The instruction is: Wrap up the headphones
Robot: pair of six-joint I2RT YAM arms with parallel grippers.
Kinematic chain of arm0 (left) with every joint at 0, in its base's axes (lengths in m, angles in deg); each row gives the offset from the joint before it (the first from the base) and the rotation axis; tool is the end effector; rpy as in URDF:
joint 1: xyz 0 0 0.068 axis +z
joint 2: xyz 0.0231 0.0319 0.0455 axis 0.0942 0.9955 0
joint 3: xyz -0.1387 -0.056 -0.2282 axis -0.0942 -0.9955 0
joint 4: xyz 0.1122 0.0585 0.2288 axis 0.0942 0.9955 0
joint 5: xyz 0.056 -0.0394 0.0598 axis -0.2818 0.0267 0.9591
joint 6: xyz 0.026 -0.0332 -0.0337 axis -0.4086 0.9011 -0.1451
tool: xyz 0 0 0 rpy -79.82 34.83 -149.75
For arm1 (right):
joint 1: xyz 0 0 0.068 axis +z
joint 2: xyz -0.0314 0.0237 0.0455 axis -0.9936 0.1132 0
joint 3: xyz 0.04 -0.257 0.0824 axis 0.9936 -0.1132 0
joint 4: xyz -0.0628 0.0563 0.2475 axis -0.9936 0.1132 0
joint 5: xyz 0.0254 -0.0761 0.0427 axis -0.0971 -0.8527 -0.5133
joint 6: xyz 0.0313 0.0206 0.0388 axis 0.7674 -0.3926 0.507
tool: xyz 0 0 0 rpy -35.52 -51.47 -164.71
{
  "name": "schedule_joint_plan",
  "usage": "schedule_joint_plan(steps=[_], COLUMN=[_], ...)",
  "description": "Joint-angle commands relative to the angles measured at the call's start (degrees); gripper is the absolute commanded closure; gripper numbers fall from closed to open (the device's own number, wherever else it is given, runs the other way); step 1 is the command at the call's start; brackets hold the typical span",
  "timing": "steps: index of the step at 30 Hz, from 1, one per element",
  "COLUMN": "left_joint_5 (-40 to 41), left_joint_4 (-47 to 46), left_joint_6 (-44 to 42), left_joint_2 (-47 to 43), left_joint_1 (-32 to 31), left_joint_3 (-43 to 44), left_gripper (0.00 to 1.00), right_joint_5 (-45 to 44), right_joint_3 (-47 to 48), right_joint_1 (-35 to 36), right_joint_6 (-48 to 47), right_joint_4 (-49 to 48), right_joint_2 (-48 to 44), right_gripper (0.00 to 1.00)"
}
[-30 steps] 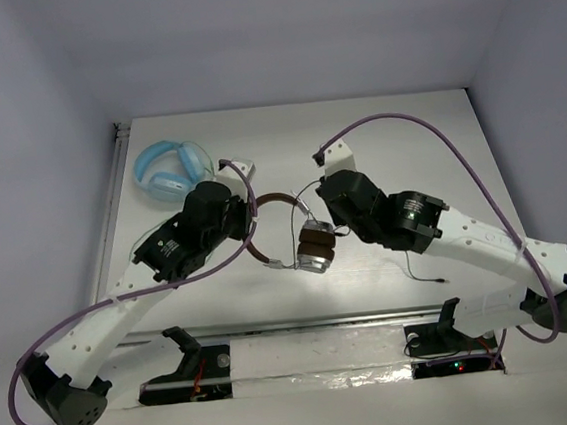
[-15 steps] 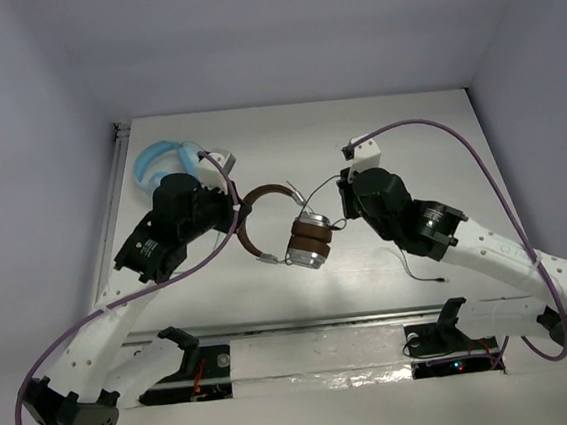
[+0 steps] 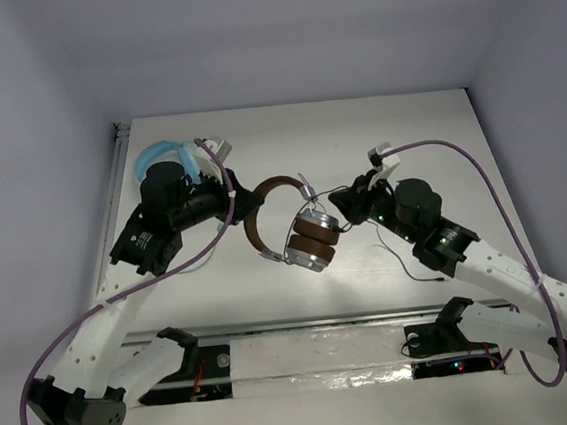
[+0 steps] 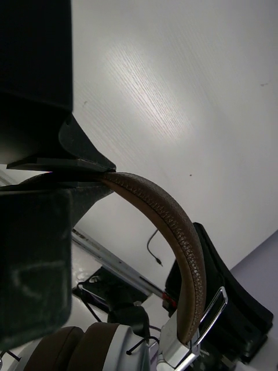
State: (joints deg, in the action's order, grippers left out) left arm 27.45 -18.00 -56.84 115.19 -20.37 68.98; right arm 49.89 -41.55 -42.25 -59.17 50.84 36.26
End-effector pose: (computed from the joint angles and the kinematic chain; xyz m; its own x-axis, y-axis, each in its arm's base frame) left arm 0.1816 -0.1085 0.3912 -0.3545 -0.0272 -0.9346 0.7761 0.5489 -0.3104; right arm 0.1725 0.1479 0.3180 -0.2948 0.1760 -0.9392 -0.5403 0.7800 0.3157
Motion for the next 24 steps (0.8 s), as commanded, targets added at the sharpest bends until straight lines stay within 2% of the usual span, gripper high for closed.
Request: schedule_joint_plan(steps=[1, 2, 5, 10, 13, 19, 24], left_joint_5=[-4.2, -3.3, -1.5, -0.1, 3.5, 11.2, 17.6], left_joint_4=[-8.3, -8.8, -11.5, -13.1, -11.7, -12.7, -12.9], left_joint_6=[6.1, 6.9, 10.2, 14.0, 14.8, 16.8, 17.2], left_joint_2=[-1.5, -1.7, -2.3, -1.8, -1.3, -0.8, 1.4], left_joint_1=[0.2, 0.2, 0.2, 0.2, 0.2, 0.2, 0.2], left_joint_3=[4.9, 5.3, 6.8, 11.3, 14.3, 16.6, 19.3], left_gripper=[1.00, 1.00, 1.00, 1.00, 1.00, 1.00, 1.00], right_joint_5=[13.5, 15.3, 18.7, 21.2, 21.9, 18.9, 15.6], right_joint_3=[-3.8, -4.8, -7.5, -9.9, -11.5, -13.4, -19.0], right_joint_1=[-0.7, -0.7, -0.7, -0.7, -0.7, -0.7, -0.7], right_joint_6=[2.9, 3.6, 5.7, 8.7, 10.7, 13.8, 19.0], right_joint_4=[-14.3, -18.5, -23.2, -27.7, -30.5, -25.5, -21.7], right_joint_2=[-1.8, -1.8, -0.1, 4.0, 5.2, 8.1, 5.7], right_gripper=[0.83, 0.80, 0.73, 0.70, 0.66, 0.62, 0.61])
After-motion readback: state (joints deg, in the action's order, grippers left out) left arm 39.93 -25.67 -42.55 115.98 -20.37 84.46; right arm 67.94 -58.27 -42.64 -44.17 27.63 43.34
